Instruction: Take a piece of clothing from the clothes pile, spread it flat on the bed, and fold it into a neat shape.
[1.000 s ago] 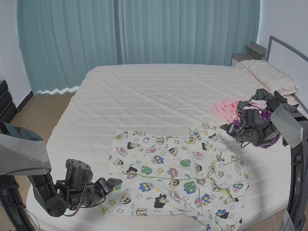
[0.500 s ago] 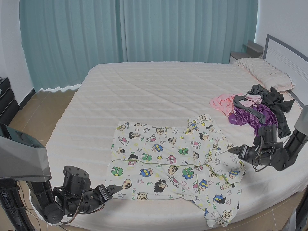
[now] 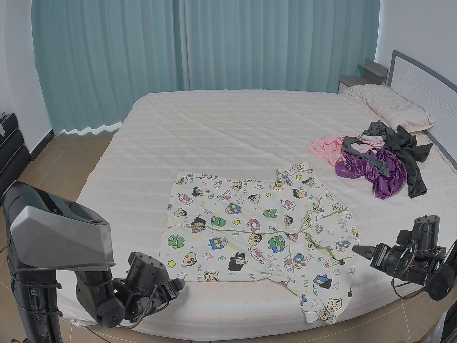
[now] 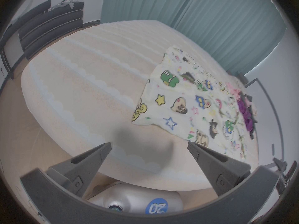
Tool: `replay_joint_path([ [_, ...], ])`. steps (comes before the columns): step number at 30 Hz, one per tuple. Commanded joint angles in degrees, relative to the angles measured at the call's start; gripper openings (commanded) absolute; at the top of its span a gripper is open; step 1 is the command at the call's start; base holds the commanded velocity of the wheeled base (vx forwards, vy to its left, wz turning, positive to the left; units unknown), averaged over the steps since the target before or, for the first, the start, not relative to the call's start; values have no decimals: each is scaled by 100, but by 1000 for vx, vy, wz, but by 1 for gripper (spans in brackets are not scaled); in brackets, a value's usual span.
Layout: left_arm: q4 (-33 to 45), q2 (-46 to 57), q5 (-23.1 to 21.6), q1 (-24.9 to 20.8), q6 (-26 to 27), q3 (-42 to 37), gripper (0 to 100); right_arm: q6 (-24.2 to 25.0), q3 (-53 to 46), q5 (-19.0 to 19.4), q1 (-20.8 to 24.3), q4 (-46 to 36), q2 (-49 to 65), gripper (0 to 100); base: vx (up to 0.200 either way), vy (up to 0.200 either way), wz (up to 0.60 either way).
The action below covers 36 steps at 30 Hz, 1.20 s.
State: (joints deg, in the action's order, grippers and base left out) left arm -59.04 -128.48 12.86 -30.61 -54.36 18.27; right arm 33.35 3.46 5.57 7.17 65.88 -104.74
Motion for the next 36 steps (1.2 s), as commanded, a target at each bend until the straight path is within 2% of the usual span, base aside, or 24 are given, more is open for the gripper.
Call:
replay_joint_path([
  [1,947,-389,182,-121,48,1011,100,462,-337,14,276,382,121,100,0,0,0],
  [8,1342,-538,305,-68,66,1732,100,629,-346,41,417,391,200,100,0,0,0],
  [13,1351,-582,340,-59,66,1838,100,629,-346,41,435,505,182,100,0,0,0],
  [18,1386,-714,595,-59,66,1917,100,620,-346,32,435,602,121,100,0,0,0],
  [19,1404,-714,621,-59,66,1917,0,629,-346,32,435,593,121,100,0,0,0],
  [25,1448,-714,771,-24,39,1855,0,576,-346,-30,470,426,85,100,0,0,0],
  [29,1325,-679,1061,-24,-374,1486,0,558,-346,-443,689,-251,103,100,0,0,0],
  [32,754,-687,1105,-50,-681,1205,0,567,-346,-768,918,-655,156,100,0,0,0],
  [36,-521,-740,1113,143,-655,897,0,620,-346,-1032,1050,-822,261,100,0,0,0],
])
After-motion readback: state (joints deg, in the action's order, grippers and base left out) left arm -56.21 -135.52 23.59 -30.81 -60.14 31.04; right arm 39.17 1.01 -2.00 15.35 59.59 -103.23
